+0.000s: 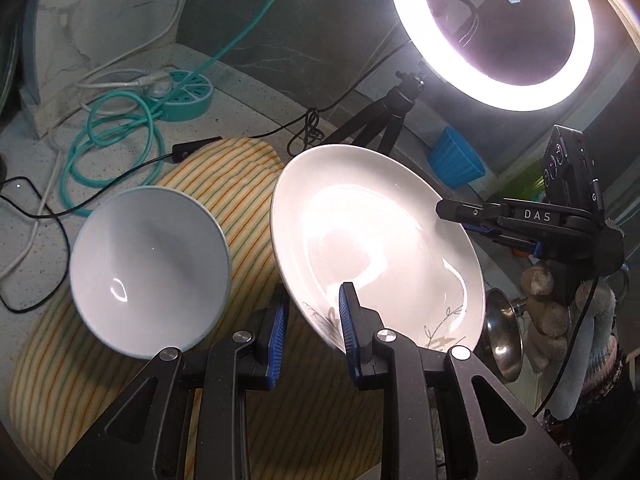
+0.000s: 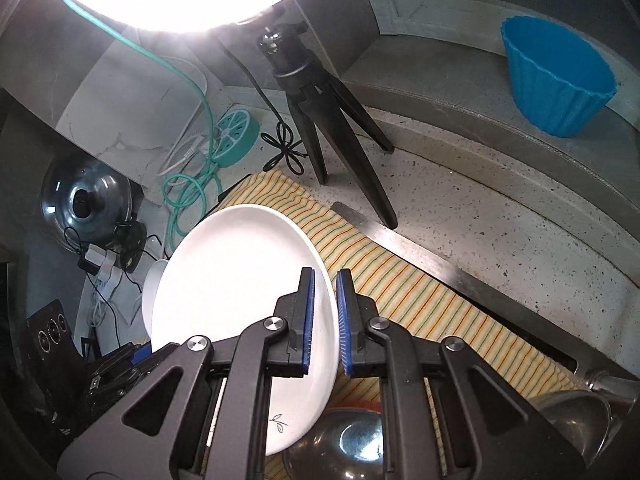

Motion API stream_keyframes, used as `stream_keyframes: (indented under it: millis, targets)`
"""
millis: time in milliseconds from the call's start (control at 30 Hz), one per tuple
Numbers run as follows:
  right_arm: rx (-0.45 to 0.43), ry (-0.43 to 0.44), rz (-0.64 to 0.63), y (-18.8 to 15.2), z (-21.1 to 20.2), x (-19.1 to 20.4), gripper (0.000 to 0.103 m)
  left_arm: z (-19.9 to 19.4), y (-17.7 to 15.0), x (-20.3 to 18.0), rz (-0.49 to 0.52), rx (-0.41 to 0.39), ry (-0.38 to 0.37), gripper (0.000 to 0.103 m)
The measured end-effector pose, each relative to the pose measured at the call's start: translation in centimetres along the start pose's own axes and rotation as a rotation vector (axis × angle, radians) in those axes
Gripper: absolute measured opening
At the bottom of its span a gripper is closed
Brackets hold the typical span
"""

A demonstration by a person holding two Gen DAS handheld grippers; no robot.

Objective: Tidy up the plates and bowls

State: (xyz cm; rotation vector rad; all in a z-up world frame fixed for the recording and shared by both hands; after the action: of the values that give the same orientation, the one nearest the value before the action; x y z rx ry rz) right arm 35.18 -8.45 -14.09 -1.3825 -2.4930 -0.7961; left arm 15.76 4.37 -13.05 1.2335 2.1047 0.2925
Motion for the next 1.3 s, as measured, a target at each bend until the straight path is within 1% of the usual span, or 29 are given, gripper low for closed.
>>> stream_keyframes:
  millis: [167,333,500,633,767,1033,1167,1300]
  targets:
    - [-0.028,-0.008,0.006,-1.0,-2.8,1.1,0.011,-2.1,0.2,-0.7,0.026,-0.005,-0.029,0.023]
    - [-0.065,-0.019,0.016,-2.4,-6.1,2.1,0.011,-4.2,-0.2,-2.0,0.062,-0.009,-0.058,0.023]
    - [-0.102,-0.036,0.032,-4.7,-9.4,3.0,0.011,-5.8,-1.0,-2.9,0.1,-0.001,-0.096,0.023]
    - [-0.132,-0.042,0.072,-6.8,-11.5,3.1,0.011,-6.9,-2.0,-3.8,0.14,0.007,-0.123,0.023]
    - [-0.148,-0.054,0.112,-9.5,-13.0,3.0,0.011,-7.8,-3.4,-4.6,0.176,0.031,-0.152,0.023]
    - [-0.192,-0.075,0.202,-16.2,-15.6,2.4,0.011,-8.9,-6.1,-6.3,0.252,0.083,-0.197,0.023]
    - [-0.197,-0.059,0.26,-20.2,-15.9,1.7,0.011,-8.7,-7.2,-6.8,0.293,0.112,-0.21,0.023]
    - [-0.21,-0.055,0.323,-23.2,-15.7,0.5,0.011,-8.1,-8.6,-7.2,0.333,0.143,-0.216,0.023]
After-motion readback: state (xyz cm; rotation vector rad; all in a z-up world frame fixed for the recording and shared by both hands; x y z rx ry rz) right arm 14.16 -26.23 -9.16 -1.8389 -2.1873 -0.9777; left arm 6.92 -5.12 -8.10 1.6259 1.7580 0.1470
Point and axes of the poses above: each gripper's, at about its wrist camera, not at the fingertips, and z roughly the way its jaws point, x to its left, y to its top, the point moved 4 cm from there along z, roughly the way its jaws point, and after that the axes turned 2 degrees about z, right-handed, at the moved point
